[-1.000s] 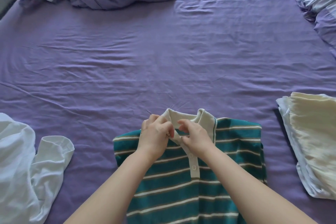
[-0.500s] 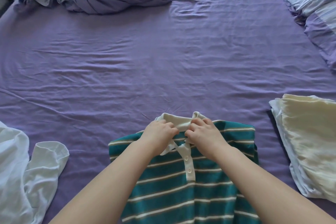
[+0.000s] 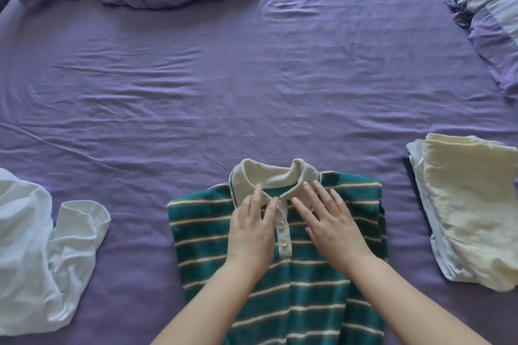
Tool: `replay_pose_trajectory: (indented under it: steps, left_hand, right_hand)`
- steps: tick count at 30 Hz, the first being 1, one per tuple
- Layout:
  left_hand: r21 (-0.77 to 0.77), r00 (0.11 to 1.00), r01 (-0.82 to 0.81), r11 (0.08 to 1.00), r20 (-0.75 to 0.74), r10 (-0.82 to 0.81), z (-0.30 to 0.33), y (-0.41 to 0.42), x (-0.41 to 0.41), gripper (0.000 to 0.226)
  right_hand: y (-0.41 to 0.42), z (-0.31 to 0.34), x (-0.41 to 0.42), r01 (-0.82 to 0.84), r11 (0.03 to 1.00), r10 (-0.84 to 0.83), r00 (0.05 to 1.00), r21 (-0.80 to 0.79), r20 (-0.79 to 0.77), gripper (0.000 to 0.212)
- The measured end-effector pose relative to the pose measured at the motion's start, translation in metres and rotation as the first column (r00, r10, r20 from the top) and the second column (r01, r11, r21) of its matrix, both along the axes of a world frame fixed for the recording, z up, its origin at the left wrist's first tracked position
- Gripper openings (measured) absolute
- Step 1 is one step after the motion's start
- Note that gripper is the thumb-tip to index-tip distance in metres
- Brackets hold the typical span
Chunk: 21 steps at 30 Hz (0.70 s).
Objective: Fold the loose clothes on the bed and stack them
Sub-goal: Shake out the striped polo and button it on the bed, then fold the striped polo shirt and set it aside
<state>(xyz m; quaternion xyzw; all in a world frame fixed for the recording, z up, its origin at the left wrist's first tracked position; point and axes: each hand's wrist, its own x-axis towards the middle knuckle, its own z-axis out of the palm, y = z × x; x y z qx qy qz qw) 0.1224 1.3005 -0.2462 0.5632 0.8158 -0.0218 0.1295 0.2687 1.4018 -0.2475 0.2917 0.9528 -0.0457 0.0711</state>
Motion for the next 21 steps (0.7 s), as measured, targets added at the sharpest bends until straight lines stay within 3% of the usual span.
replay_pose_trajectory:
  steps: [2, 4, 6, 9, 12, 16, 21]
  left_hand:
    - [0.058, 0.998, 0.061, 0.996, -0.018, -0.060, -0.001, -0.022, 0.021, 0.076]
    - [0.081, 0.995, 0.077, 0.994, -0.065, -0.072, -0.005, -0.034, 0.029, 0.070]
    - [0.100, 0.996, -0.049, 0.994, -0.072, 0.056, -0.009, -0.037, 0.019, 0.063]
    - [-0.068, 0.944, -0.315, 0.947, -0.126, 0.305, -0.022, -0.038, -0.011, 0.070]
    - [-0.176, 0.915, -0.404, 0.898, -0.099, 0.392, -0.034, -0.038, -0.029, 0.074]
    - [-0.307, 0.921, -0.367, 0.878, 0.008, 0.388, -0.037, -0.026, -0.034, 0.080]
    - [-0.240, 0.931, -0.357, 0.903, -0.005, 0.366, -0.022, -0.037, -0.005, 0.072]
  right_hand:
    - [-0.007, -0.002, 0.022, 0.006, 1.000, -0.006, 0.998, -0.001, 0.059, 0.072]
    - [0.003, -0.004, 0.042, 0.129, 0.992, -0.128, 0.978, 0.006, 0.163, 0.065]
    - [0.027, -0.011, 0.059, 0.290, 0.957, -0.270, 0.922, -0.032, 0.276, 0.079]
    - [0.049, -0.023, 0.076, 0.335, 0.940, -0.282, 0.873, -0.069, 0.399, 0.076]
    - [0.054, -0.029, 0.075, 0.348, 0.929, -0.273, 0.872, -0.122, 0.406, 0.077]
    - [0.055, -0.029, 0.068, 0.390, 0.907, -0.296, 0.856, -0.156, 0.424, 0.076]
    - [0.013, -0.016, 0.057, 0.284, 0.959, -0.268, 0.915, -0.011, 0.303, 0.065]
